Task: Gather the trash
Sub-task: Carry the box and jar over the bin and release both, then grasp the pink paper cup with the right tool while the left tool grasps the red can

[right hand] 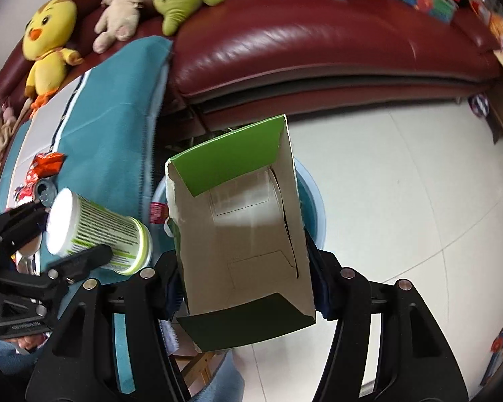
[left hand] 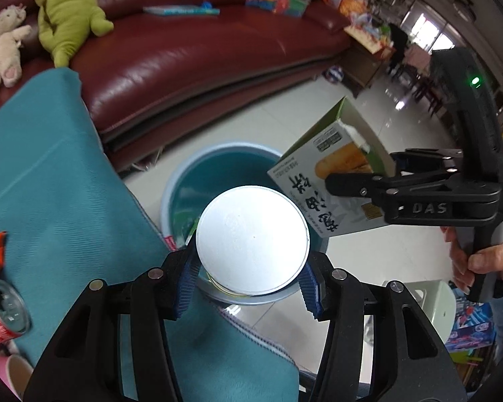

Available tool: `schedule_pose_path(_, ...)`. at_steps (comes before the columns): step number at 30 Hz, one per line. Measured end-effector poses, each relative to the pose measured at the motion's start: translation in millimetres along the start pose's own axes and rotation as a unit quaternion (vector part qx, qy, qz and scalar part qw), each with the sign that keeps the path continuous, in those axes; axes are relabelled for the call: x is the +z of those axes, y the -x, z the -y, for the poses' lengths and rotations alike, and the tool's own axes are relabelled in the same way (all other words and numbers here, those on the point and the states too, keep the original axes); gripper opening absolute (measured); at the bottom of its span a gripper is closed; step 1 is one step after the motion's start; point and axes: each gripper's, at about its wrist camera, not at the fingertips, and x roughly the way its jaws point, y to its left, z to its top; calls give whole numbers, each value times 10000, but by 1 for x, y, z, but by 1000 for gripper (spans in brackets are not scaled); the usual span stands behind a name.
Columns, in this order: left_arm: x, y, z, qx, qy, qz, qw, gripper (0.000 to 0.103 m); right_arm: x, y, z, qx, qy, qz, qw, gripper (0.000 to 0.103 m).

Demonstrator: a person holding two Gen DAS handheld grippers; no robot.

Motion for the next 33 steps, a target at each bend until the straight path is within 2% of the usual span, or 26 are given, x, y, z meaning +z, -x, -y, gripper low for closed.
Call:
schedule_pose_path(7,-4,-30,-7,153,99,-305,9994,71,-1,-19,10,-16,-119,-177,9998,58)
schedule_pose_path(11,-11,-26,-17,158,165,-339,9992,72,2,-27,9,-7,-122,-240,9996,58)
schedule_pose_path(14,-18,-18,-22,170,227,-316,9991,78,3,-33,4,-17,-64,-300,9995,64)
schedule_pose_path(16,-23,-13,-25,195,266,-288,9990,86,2,-37,2,-4,-106,-395,9992,66)
schedule_pose_path(22,-35,6,-29,168,331,-179,9992,87,1,-35,-5,-31,-138,-486,9987,73)
schedule_pose_path(33,-64,59,-47,295,494,146,9982,88,-11,-14,-36,-93,-7,-492,9987,76)
